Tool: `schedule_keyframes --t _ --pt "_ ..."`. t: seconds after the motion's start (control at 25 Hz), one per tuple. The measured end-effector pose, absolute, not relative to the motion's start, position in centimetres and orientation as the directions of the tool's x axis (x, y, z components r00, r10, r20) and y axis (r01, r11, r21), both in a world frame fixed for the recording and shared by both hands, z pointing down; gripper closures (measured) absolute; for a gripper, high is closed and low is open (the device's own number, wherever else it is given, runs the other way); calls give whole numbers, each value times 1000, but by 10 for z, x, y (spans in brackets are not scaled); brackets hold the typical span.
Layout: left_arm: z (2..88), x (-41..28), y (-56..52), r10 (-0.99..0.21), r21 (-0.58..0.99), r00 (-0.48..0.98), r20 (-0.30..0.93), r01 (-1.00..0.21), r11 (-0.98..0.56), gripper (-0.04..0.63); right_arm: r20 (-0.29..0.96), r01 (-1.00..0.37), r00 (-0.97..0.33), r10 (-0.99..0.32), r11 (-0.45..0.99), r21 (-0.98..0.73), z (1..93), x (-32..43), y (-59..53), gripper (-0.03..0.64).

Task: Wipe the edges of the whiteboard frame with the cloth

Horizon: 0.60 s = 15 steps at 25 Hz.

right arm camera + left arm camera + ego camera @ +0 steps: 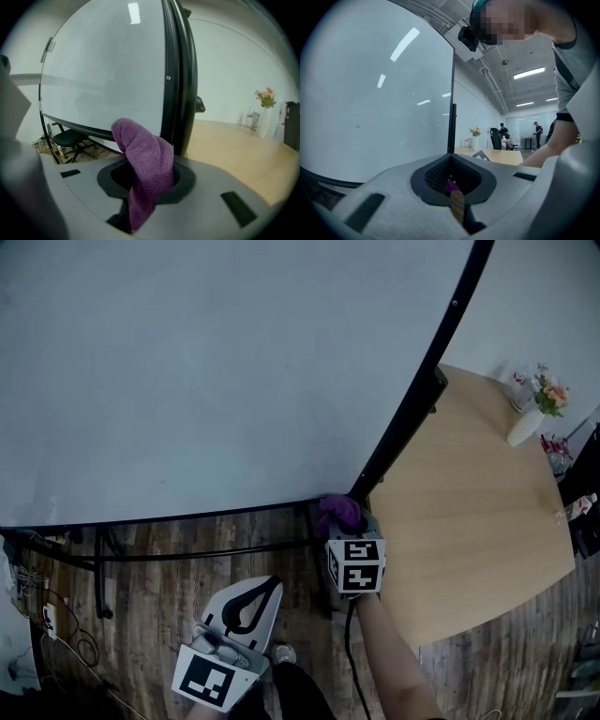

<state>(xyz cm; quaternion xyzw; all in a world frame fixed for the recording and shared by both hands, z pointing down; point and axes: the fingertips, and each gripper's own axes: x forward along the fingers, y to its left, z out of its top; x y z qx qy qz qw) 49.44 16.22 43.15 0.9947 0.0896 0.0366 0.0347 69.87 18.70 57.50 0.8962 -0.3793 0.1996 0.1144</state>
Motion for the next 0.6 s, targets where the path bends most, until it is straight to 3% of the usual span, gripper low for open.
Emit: schedule_keyframes --t 0.6 --pt "427 482 147 166 67 984 67 162 -985 578 430 -688 674 -601 -722 71 573 699 195 526"
